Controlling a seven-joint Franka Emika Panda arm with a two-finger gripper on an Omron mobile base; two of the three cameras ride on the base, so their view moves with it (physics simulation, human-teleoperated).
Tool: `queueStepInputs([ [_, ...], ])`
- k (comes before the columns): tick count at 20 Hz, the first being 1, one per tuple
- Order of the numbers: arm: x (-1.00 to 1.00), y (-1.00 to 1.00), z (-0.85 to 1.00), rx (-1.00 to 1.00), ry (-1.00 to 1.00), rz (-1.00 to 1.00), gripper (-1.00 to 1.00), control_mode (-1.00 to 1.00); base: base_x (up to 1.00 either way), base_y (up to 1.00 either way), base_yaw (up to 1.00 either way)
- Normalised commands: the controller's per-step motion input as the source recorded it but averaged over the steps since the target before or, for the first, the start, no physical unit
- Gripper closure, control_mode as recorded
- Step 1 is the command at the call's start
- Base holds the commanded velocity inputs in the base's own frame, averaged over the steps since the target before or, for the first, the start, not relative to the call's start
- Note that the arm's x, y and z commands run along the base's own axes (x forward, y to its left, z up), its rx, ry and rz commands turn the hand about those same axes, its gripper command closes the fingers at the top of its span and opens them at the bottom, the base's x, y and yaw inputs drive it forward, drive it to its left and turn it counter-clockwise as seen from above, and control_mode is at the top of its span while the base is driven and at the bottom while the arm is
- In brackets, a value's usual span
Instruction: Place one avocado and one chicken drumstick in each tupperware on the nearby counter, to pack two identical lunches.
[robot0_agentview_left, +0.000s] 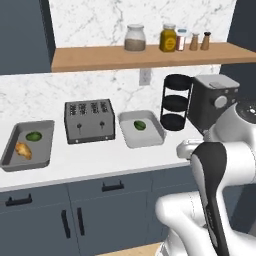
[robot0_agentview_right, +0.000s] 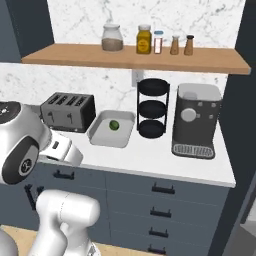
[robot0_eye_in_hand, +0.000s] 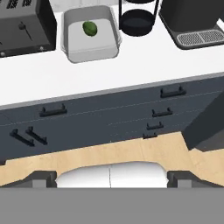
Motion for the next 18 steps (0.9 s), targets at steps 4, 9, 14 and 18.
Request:
queueStepInputs([
  [4, 0.0, 0.0, 0.0, 0.0, 0.0, 0.0, -1.0, 1.0, -0.71, -0.6, -0.02],
  [9, 0.0, 0.0, 0.0, 0.0, 0.0, 0.0, -1.0, 1.0, -0.22, -0.94, 0.0],
  [14, 0.0, 0.0, 0.0, 0.0, 0.0, 0.0, -1.0, 1.0, 0.0, -0.99, 0.0],
  [18, 0.0, 0.0, 0.0, 0.0, 0.0, 0.0, -1.0, 1.0, -0.05, -1.0, -0.02],
])
